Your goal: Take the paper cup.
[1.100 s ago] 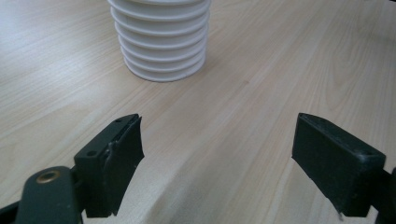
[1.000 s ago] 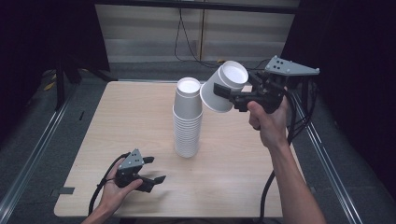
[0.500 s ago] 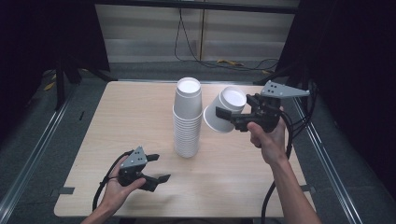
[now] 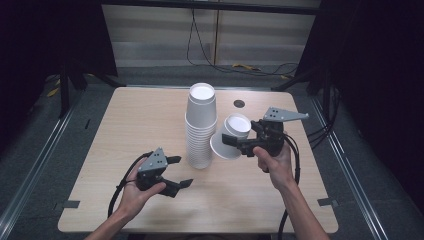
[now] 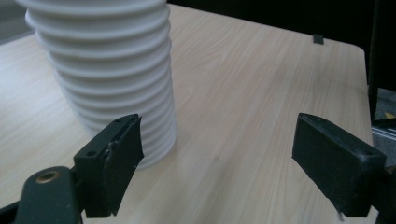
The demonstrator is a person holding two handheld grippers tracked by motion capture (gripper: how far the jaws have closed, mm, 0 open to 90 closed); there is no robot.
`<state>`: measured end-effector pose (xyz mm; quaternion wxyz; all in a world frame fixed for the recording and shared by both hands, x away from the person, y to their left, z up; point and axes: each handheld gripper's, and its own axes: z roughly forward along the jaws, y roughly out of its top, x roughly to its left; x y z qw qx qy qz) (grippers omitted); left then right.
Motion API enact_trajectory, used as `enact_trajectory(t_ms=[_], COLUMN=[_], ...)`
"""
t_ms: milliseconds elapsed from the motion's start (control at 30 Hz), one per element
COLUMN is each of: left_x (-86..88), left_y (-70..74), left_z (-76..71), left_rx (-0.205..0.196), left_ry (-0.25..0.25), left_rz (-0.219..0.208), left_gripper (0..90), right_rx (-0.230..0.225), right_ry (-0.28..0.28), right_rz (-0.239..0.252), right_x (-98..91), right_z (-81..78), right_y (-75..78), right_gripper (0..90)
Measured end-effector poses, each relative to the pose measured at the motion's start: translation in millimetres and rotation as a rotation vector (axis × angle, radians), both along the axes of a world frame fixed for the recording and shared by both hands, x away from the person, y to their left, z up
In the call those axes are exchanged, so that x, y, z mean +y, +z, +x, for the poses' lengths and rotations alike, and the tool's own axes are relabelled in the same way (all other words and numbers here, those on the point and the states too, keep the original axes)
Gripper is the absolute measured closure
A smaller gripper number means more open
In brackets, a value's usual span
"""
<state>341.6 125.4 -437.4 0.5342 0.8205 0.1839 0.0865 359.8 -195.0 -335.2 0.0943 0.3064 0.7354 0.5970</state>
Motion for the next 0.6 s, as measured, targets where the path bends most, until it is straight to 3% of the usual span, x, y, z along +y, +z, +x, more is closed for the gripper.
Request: enact_trajectory(t_ms=[67,100,133,200,267,367,467,500,600], left_x=[-3.4,-7.0,-7.0,-9.7,-12.6,-10.7,-8.8,-8.9,-11.4], left_y=[5.6,8.7,8.7,8.6,7.1,5.8,4.0,1.8,-2.2], left_z=[1.6,3.2,3.2,4.4,3.7,2.7,3.2,2.6,1.3], left_rx=[-0.009,0.000,0.000,0.010,0.000,0.001,0.010,0.035,0.043], left_ry=[-0.013,-0.019,-0.019,-0.023,-0.035,-0.036,-0.027,-0.037,-0.054], left_rz=[-0.016,-0.062,-0.062,-0.074,-0.057,-0.074,-0.075,-0.083,-0.090], left_gripper=[15.9,15.9,15.9,15.8,15.7,15.8,15.6,15.6,15.6], right_rx=[0.011,0.015,0.015,0.021,0.025,0.047,0.066,0.067,0.071], right_ry=[0.008,0.004,0.004,-0.006,-0.011,0.006,0.020,0.027,0.026], right_rz=[0.001,-0.002,-0.002,0.000,-0.001,-0.003,0.027,0.018,-0.012], right_x=[1.8,2.3,2.3,3.3,3.8,4.1,4.1,6.3,11.6], right_z=[-2.1,-2.9,-2.9,-4.7,-5.6,-6.4,-8.0,-9.6,-9.6], right_y=[-9.6,-13.7,-13.7,-28.2,-32.6,-41.8,-51.7,-58.1,-64.7], right_gripper=[21.5,21.4,21.4,21.2,21.1,21.1,21.1,21.1,21.1])
